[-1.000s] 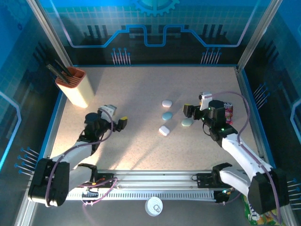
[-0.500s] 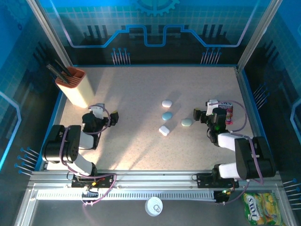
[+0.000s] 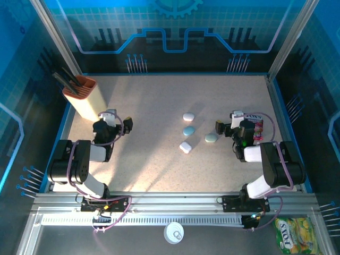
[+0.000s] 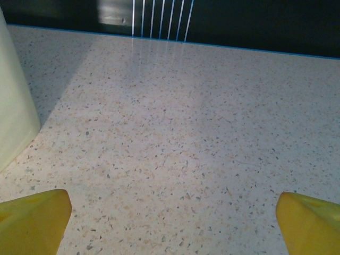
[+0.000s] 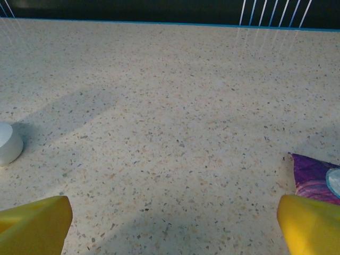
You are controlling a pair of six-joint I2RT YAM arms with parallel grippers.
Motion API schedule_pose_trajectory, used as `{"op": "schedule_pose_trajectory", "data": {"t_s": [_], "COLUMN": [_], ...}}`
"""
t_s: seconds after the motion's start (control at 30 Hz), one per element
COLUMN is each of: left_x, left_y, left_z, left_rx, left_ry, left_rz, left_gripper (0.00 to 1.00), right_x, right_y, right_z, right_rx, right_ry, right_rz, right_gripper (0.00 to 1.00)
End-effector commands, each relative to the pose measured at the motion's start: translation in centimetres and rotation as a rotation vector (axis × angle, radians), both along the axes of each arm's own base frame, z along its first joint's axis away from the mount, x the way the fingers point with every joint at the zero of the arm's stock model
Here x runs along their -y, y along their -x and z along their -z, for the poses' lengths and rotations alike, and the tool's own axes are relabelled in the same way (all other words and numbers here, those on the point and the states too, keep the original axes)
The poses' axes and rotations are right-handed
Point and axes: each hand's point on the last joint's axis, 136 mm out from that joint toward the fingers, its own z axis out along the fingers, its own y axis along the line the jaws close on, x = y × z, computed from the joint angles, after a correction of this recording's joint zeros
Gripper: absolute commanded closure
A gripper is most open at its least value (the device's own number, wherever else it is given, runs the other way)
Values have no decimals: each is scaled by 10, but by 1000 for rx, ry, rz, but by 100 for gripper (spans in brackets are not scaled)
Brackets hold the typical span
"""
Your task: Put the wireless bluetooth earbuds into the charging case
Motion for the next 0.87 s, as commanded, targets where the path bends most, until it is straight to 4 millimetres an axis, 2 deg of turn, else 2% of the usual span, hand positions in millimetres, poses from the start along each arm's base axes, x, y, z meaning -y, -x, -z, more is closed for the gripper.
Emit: {"op": "schedule_pose_trajectory", "data": {"t_s": [0.0,0.2,0.83], "left_x": [-2,13,13], "left_y": [-3,-3,-3], "left_z": [-5,-5,-5], "left_rx": [3,-1,1], "left_ry": [-10,-21,-34], "left_rz": [-16,62,57], "left_gripper": [1,1,1], "right_x": [2,2,3], "right_y": [-9,-9,-9], "right_z": [-15,-15,-16], "right_rx": [59,60,64], "right_ry": [10,9,11], "right_rz": [-8,-7,-4], "right_gripper": [0,0,0]}}
